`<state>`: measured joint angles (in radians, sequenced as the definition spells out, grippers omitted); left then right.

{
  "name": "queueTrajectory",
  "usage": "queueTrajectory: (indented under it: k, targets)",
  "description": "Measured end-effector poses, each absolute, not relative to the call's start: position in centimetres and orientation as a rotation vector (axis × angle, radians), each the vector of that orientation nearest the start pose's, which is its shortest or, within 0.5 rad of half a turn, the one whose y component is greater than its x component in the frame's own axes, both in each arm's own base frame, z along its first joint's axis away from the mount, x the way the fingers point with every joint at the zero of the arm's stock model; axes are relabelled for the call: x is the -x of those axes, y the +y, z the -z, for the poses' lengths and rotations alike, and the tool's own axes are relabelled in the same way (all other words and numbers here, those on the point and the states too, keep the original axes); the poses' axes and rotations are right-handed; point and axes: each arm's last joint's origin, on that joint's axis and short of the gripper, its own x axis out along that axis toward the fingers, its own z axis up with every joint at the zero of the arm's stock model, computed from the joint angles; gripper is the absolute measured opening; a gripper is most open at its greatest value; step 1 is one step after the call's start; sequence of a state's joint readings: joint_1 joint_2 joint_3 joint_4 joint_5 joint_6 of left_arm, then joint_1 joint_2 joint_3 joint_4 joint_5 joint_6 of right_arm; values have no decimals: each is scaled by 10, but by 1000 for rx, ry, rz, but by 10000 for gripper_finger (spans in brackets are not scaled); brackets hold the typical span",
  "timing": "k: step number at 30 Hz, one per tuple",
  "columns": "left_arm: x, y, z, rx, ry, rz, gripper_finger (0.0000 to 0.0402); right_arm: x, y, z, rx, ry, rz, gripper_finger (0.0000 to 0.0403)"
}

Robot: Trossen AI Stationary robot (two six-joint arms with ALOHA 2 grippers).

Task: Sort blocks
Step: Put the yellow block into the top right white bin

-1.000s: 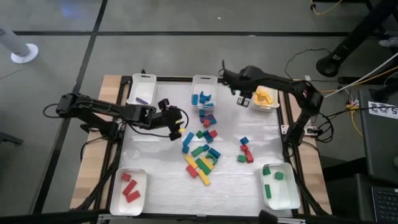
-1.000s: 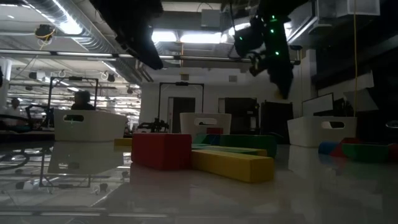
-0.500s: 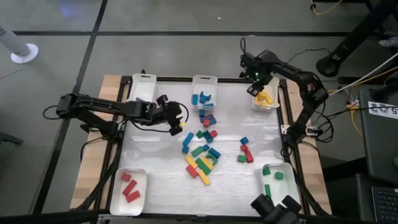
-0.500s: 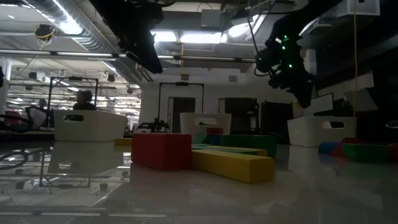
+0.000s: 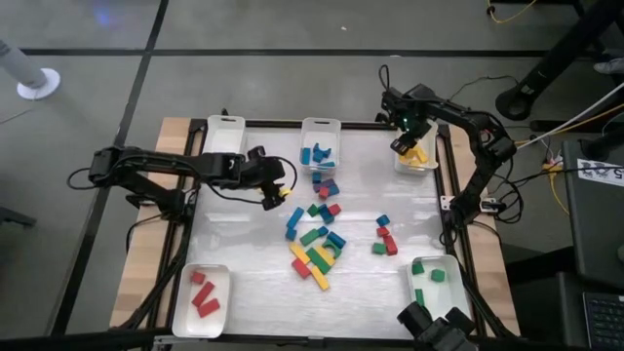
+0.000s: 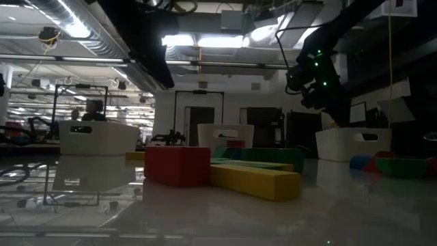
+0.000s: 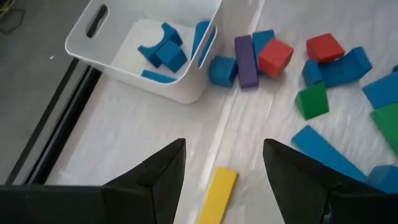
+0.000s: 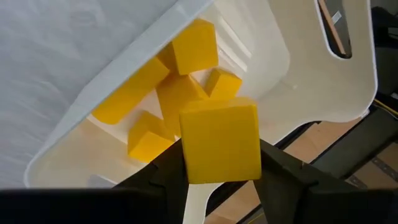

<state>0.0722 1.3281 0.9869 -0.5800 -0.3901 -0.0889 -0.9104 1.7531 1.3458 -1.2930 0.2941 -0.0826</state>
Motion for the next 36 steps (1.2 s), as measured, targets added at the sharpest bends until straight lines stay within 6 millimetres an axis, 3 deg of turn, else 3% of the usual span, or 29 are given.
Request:
queueTrajectory:
  k: [11, 19, 26, 36]
  targets:
    - [-247, 40, -208, -66, 1094, -436, 203, -180, -246, -226, -475, 1722, 827, 168]
    - [-230, 53, -181, 0, 1176, -461, 203, -179, -247, -227, -455, 1732, 891, 248]
    - [-223, 63, -165, 36, 1147, -418, 203, -179, -247, -227, -457, 1730, 889, 292]
    - [-223, 74, -162, 51, 1090, -371, 203, -180, -248, -226, -465, 1717, 883, 295]
